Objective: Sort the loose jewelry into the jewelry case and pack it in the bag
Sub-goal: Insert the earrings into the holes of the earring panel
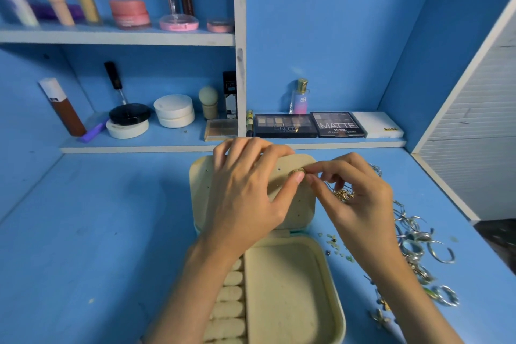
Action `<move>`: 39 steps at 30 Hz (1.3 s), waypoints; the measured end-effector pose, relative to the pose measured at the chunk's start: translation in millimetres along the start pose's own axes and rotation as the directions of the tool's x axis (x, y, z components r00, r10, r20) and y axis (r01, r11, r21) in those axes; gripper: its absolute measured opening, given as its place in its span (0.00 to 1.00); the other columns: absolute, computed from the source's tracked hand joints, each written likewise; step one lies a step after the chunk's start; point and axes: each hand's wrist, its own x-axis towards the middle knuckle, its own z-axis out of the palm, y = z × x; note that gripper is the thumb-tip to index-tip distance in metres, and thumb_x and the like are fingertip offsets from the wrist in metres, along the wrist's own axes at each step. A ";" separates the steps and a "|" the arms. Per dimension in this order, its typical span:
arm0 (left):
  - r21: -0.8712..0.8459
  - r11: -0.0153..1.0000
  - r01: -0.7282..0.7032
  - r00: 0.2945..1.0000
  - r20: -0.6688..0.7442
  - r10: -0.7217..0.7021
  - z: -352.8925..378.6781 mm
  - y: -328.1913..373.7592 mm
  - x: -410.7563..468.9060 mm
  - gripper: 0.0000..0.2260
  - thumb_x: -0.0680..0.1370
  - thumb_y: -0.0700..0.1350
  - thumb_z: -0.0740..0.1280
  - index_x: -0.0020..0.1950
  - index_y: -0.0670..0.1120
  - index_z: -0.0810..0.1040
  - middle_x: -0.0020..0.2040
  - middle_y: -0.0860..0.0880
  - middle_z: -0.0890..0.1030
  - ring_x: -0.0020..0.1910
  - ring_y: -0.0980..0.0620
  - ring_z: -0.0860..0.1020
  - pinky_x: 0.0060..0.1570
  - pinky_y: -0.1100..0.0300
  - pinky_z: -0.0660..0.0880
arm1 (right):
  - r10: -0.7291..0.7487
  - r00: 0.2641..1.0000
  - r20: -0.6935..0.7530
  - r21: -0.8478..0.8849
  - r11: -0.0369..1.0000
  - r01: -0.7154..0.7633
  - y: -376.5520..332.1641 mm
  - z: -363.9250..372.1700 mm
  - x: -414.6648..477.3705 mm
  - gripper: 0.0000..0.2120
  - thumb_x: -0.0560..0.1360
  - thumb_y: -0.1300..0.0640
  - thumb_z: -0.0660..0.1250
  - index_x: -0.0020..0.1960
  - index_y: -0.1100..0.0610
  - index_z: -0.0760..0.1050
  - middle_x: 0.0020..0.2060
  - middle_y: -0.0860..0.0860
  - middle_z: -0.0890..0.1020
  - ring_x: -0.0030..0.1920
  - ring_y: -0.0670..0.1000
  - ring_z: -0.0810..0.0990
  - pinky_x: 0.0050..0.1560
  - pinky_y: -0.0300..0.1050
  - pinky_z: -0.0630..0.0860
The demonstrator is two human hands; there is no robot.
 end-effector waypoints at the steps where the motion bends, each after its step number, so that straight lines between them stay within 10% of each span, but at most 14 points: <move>1: 0.003 1.000 0.001 1.000 -0.011 -0.001 0.6 0.1 0.4 0.12 0.76 0.54 0.65 0.51 0.48 0.80 0.45 0.52 0.79 0.48 0.48 0.75 0.55 0.54 0.65 | -0.003 1.000 -0.003 0.001 1.000 0.003 -0.3 -0.2 0.0 0.04 0.70 0.59 0.71 0.44 0.53 0.82 0.35 0.50 0.74 0.38 0.47 0.73 0.39 0.39 0.69; 11: -0.001 1.000 -0.014 0.998 -0.058 0.014 2.7 -0.4 0.5 0.11 0.76 0.55 0.67 0.49 0.48 0.80 0.43 0.52 0.80 0.46 0.48 0.75 0.53 0.55 0.65 | 0.188 0.976 0.110 0.175 0.963 -0.206 -0.8 -17.0 5.0 0.04 0.72 0.57 0.69 0.45 0.49 0.76 0.32 0.47 0.75 0.34 0.49 0.73 0.37 0.45 0.71; 20: 0.001 1.000 -0.024 0.998 -0.055 0.024 4.7 -3.6 0.1 0.12 0.76 0.56 0.67 0.50 0.48 0.81 0.44 0.52 0.80 0.46 0.47 0.76 0.51 0.55 0.65 | 0.374 0.700 0.609 -0.393 0.908 -0.143 25.1 -54.9 8.2 0.08 0.71 0.60 0.71 0.40 0.47 0.81 0.36 0.41 0.81 0.40 0.40 0.76 0.39 0.29 0.69; 32: 0.005 1.000 -0.022 0.998 -0.064 0.022 4.1 -3.5 -0.2 0.12 0.75 0.55 0.68 0.50 0.48 0.81 0.44 0.52 0.80 0.46 0.48 0.75 0.49 0.57 0.63 | 0.298 0.678 0.672 -0.420 0.907 0.018 20.5 -34.7 -0.9 0.06 0.71 0.58 0.69 0.44 0.49 0.82 0.37 0.41 0.74 0.40 0.41 0.72 0.47 0.46 0.74; 39: 0.009 1.000 -0.025 0.998 -0.065 0.026 4.5 -4.3 -0.2 0.12 0.75 0.55 0.69 0.50 0.48 0.81 0.44 0.52 0.80 0.45 0.47 0.76 0.50 0.56 0.64 | 0.322 0.672 0.667 -0.423 0.906 -0.013 24.2 -32.8 -0.2 0.05 0.71 0.61 0.69 0.42 0.51 0.82 0.37 0.42 0.75 0.38 0.39 0.72 0.42 0.34 0.69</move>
